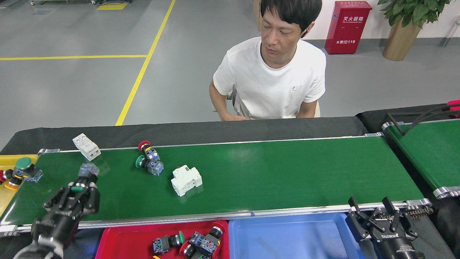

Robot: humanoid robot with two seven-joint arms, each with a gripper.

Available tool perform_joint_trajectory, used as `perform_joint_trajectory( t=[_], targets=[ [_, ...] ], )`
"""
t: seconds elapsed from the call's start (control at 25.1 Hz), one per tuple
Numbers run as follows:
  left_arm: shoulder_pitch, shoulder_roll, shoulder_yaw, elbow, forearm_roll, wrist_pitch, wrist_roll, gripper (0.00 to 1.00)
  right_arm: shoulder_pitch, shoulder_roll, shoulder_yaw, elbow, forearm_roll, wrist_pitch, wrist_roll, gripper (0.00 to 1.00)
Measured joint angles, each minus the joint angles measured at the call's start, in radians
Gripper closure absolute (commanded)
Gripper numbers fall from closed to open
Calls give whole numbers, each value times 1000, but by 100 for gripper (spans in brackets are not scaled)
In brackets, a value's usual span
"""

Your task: Pick switch part from conveyor to tray

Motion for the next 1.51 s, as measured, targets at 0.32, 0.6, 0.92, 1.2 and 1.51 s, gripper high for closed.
perform_joint_trajectory(
  t=[0.32,0.6,0.92,1.2,1.51],
  targets=[
    [69,-74,-25,-48,-43,-92,-6,0,1,15,-8,0,0,2,-3,2],
    [-15,-162,172,33,-158,-37,95,0,2,15,-24,0,0,3,-15,2],
    [-25,-154,251,139,-223,159,237,0,15,15,-26,0,0,6,-32,2],
    [-111,-121,207,144,-186,71,180,0,19,15,-27,0,1,2,-55,2],
    [-367,-69,76,343,-164,-89,-12,0,21,15,-27,0,1,1,-58,2]
  ],
)
